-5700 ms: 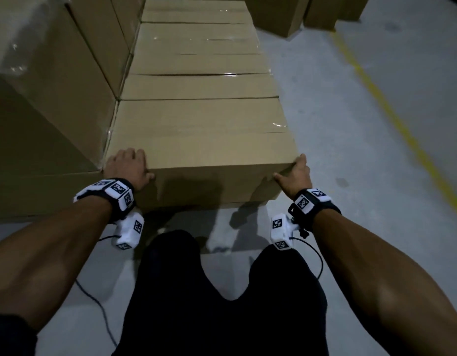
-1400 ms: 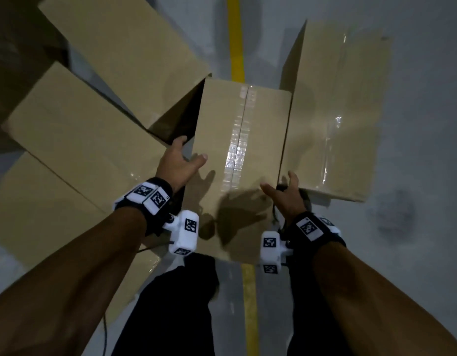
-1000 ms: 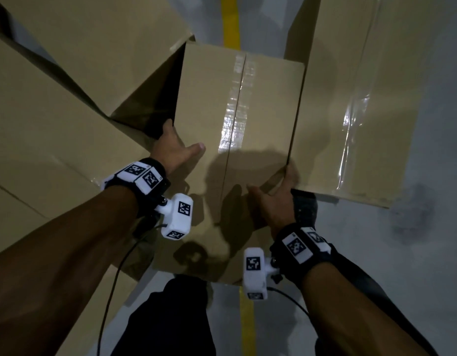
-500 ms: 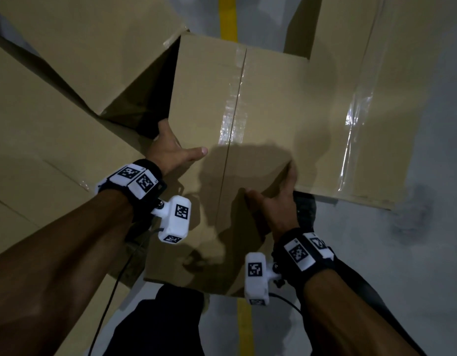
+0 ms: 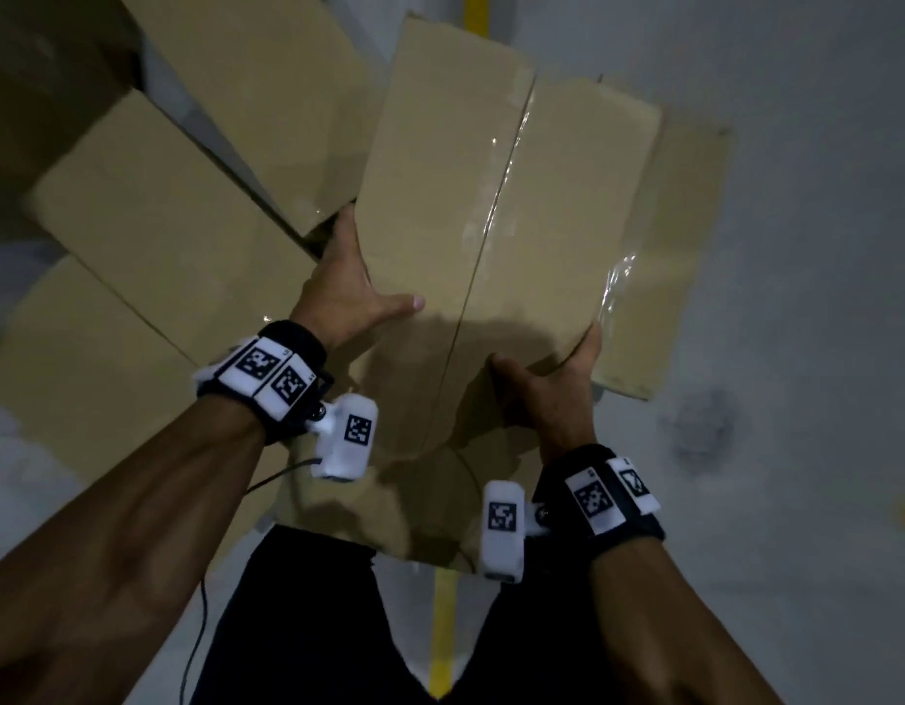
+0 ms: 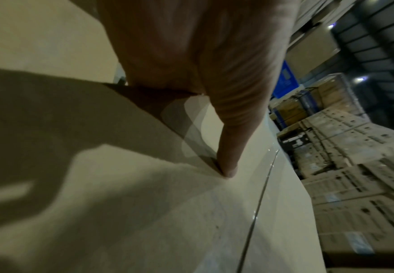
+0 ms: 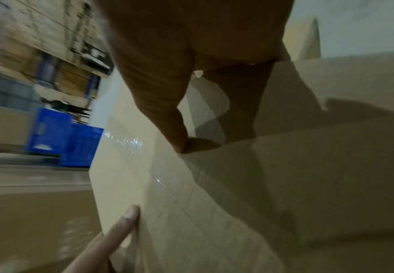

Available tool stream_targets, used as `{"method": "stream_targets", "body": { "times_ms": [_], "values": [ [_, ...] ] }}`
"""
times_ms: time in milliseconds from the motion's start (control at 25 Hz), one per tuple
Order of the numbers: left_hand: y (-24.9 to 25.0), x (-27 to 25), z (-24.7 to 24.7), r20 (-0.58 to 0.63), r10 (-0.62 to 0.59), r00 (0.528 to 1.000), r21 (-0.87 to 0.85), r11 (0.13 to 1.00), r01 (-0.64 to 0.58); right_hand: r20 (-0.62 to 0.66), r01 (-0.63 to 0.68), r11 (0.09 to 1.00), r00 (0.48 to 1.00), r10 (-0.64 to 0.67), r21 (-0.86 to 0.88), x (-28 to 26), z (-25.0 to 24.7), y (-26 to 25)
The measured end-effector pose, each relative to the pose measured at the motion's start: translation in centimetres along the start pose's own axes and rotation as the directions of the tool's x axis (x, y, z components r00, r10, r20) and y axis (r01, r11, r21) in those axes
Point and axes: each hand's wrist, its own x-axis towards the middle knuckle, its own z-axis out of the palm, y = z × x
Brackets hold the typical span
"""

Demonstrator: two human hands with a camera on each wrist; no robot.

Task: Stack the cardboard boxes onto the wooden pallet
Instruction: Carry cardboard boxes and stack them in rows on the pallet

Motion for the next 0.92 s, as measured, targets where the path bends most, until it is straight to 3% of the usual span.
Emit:
{"method": "stream_targets", "body": {
  "times_ms": [160, 240, 400, 600, 800, 880, 920],
  "values": [
    [5.9, -7.8, -6.9, -0.118, 0.058, 0.991, 0.067, 0.996, -0.05, -0.017, 0.116, 0.993, 0.993, -0.116, -0.023, -7.5, -2.1, -7.4],
    [7.9, -11.8, -10.6, -0.192, 0.145, 0.971, 0.085, 0.988, -0.131, -0.031, 0.212, 0.976, 0.976, -0.214, -0.059, -11.3, -2.2, -10.7],
    [10.3, -18.9, -17.6, -0.327, 0.241, 0.914, 0.102, 0.97, -0.22, -0.032, 0.441, 0.893, 0.895, -0.445, -0.089, -18.6, -1.9, -16.2],
    [11.1, -27.9, -23.6, -0.52, 0.189, 0.833, 0.016, 0.977, -0.212, 0.138, 0.646, 0.739, 0.763, -0.631, -0.193, -26.1, -1.6, -22.3],
    [9.5, -36.6, -23.4, -0.767, 0.031, 0.641, -0.115, 0.976, -0.184, 0.376, 0.863, 0.483, 0.5, -0.78, -0.148, -30.6, -0.5, -25.0],
    [8.8, -40.3, -21.8, -0.853, -0.047, 0.519, -0.159, 0.972, -0.174, 0.49, 0.921, 0.378, 0.374, -0.788, -0.095, -32.4, 0.0, -24.9],
    [8.5, -41.8, -21.0, -0.88, -0.086, 0.467, -0.182, 0.969, -0.165, 0.537, 0.932, 0.351, 0.341, -0.772, -0.087, -33.1, 0.1, -24.7]
  ]
}}
